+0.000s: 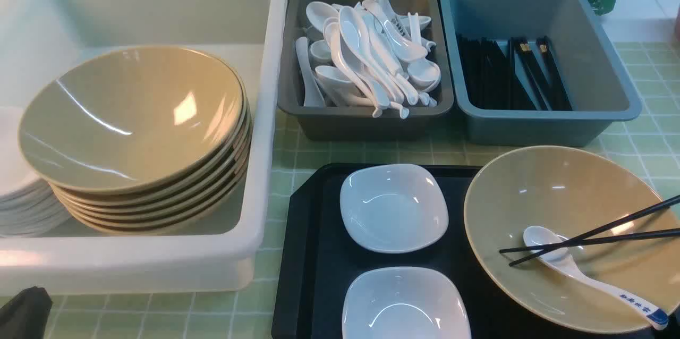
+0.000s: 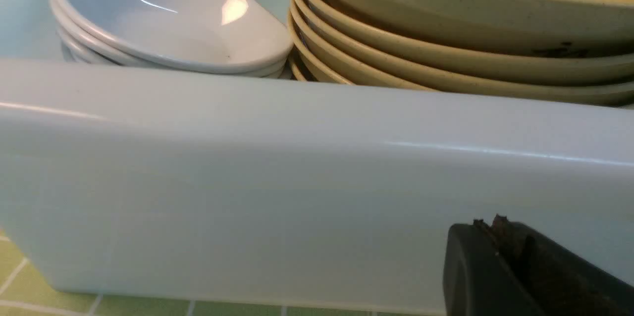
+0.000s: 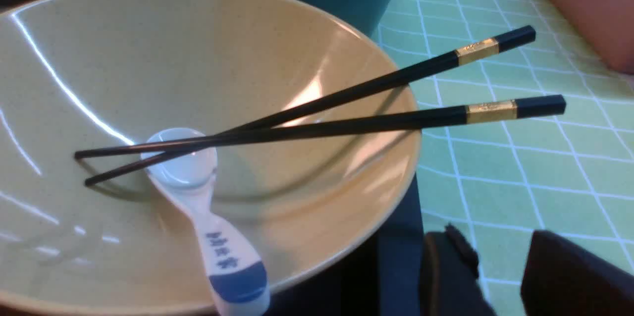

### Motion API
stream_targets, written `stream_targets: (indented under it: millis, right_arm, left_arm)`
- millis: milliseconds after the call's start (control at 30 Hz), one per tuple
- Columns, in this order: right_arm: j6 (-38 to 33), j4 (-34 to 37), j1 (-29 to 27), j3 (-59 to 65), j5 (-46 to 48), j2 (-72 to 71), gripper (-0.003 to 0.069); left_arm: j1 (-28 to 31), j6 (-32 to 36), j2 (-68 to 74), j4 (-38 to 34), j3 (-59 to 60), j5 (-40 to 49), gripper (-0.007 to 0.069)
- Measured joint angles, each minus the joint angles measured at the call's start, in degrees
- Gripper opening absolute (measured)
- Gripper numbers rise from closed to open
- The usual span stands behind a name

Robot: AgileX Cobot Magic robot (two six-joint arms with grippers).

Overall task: On green table put chopsticks spoon bowls plates into blue grey white boxes.
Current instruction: 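Move the grippers toward the tableware on the black tray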

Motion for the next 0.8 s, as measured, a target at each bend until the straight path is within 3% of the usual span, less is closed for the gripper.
stream_targets:
  millis: [533, 800]
  right_arm:
    - [0.0, 0.0, 0.0, 0.0, 0.0, 0.0, 0.0235]
    - [0.0, 0.0, 0.0, 0.0, 0.0, 0.0, 0.0235]
  left_arm:
    - [0.0, 1.13, 0.0, 3.42, 0.0, 0.0, -0.0001]
    - [0.0, 0.42, 0.0, 0.77, 0.0, -0.05, -0.0001]
